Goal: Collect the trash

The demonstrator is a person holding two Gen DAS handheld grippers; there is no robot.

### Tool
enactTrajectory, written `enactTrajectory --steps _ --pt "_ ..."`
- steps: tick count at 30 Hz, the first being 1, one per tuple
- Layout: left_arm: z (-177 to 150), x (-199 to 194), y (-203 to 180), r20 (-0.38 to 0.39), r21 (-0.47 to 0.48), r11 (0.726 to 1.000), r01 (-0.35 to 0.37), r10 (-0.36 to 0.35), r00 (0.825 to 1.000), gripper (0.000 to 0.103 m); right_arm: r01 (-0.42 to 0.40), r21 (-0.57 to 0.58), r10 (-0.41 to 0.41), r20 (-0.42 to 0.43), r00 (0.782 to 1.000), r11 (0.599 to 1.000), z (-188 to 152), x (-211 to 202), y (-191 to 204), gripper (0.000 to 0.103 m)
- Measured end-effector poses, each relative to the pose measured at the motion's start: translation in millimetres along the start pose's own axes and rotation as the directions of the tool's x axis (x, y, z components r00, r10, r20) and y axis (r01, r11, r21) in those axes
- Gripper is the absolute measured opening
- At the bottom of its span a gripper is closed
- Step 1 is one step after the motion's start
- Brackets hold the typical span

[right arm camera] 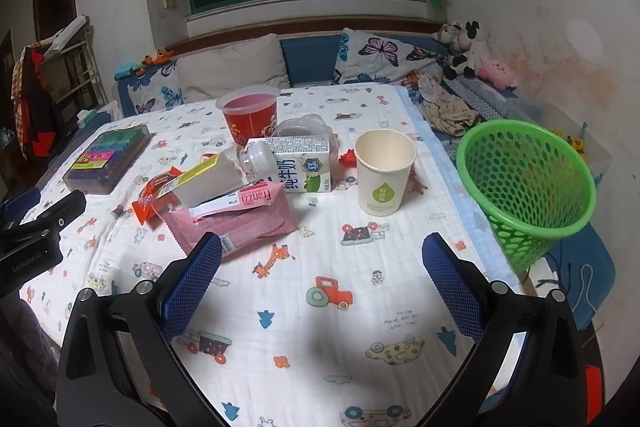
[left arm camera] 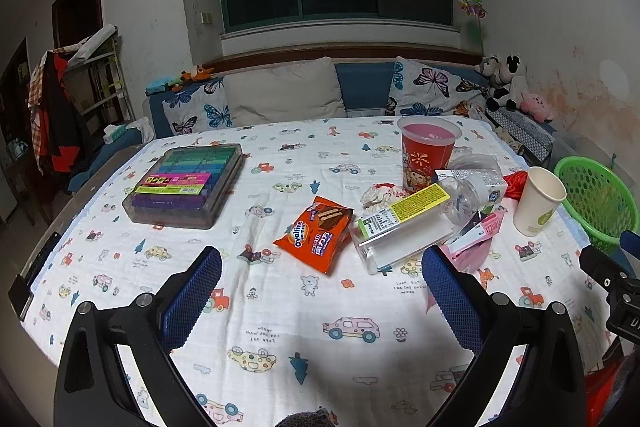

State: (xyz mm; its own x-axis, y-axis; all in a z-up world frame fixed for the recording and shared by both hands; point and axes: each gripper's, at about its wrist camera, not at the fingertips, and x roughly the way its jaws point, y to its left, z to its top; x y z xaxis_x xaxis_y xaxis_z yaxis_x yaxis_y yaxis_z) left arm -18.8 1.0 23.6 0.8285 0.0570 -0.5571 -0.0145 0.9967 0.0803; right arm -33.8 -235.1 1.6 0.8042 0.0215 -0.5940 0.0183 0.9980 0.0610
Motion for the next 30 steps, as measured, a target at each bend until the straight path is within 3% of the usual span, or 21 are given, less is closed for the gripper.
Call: enactTrajectory --steps 18,21,30 --pt "19 47 10 -0.119 0.0 1.0 0.029 -0.029 0.993 0.097 -0.046 0.029 0.048 -0.067 0.997 0.999 11 37 -13 0.099" --pt "24 52 13 -0.111 0.017 0.999 0.049 -0.047 0.993 0.097 -0.056 0.011 0.057 -0.081 0.995 0.998 14 45 -11 0.099" --pt "39 77 38 -0.135 0.06 0.996 0.069 -0.06 0.989 0.097 -0.161 0.043 0.166 -0.187 0.968 0.986 21 82 6 0.099"
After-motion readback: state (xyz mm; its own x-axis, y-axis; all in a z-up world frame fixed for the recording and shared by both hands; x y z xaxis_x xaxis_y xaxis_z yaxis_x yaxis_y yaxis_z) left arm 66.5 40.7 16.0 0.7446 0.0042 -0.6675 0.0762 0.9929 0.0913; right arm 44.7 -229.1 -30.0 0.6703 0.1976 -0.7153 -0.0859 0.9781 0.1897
